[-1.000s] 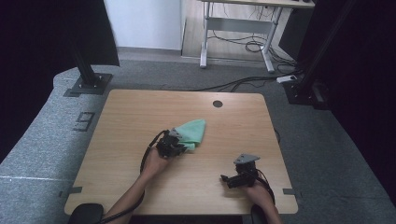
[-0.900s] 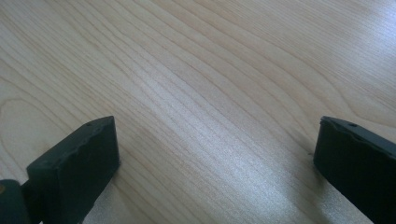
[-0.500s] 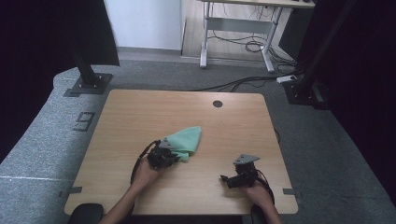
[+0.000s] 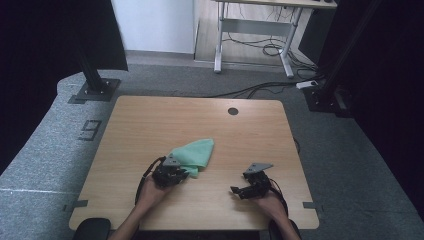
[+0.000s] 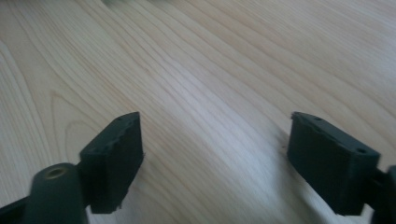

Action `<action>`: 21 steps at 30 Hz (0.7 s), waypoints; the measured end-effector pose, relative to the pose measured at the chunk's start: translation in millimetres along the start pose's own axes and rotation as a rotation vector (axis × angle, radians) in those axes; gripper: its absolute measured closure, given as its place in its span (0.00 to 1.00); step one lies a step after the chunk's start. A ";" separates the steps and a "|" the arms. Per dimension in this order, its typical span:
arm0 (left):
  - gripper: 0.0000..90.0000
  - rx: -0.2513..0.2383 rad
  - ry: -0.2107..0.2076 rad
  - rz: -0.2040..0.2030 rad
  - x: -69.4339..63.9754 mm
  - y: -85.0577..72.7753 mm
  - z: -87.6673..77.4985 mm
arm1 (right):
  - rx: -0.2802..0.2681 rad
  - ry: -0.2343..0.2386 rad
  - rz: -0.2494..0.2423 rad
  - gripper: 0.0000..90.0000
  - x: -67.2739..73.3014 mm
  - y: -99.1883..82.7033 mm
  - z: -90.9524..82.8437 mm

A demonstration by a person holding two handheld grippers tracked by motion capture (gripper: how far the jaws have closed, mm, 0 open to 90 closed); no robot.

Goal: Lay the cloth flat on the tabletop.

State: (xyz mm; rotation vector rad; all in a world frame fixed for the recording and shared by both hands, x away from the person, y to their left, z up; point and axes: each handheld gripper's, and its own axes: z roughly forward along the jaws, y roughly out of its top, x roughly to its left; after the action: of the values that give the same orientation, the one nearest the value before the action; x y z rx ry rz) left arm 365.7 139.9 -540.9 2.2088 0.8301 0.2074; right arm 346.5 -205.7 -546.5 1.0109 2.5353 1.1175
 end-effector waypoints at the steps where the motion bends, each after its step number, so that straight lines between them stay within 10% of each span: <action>1: 0.88 -0.001 0.000 0.000 -0.1 -0.2 0.1 | 0.001 0.008 -0.008 0.24 1.0 3.2 1.1; 21: 0.88 -0.025 0.000 -0.011 -0.1 -3.8 0.4 | -0.015 0.080 -0.095 0.50 14.7 85.2 36.8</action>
State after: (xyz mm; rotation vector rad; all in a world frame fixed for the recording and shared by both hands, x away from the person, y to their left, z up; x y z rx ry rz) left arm 363.8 141.5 -543.9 2.1800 0.8351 0.2112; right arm 394.6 -133.6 -510.2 0.8488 2.6030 1.1711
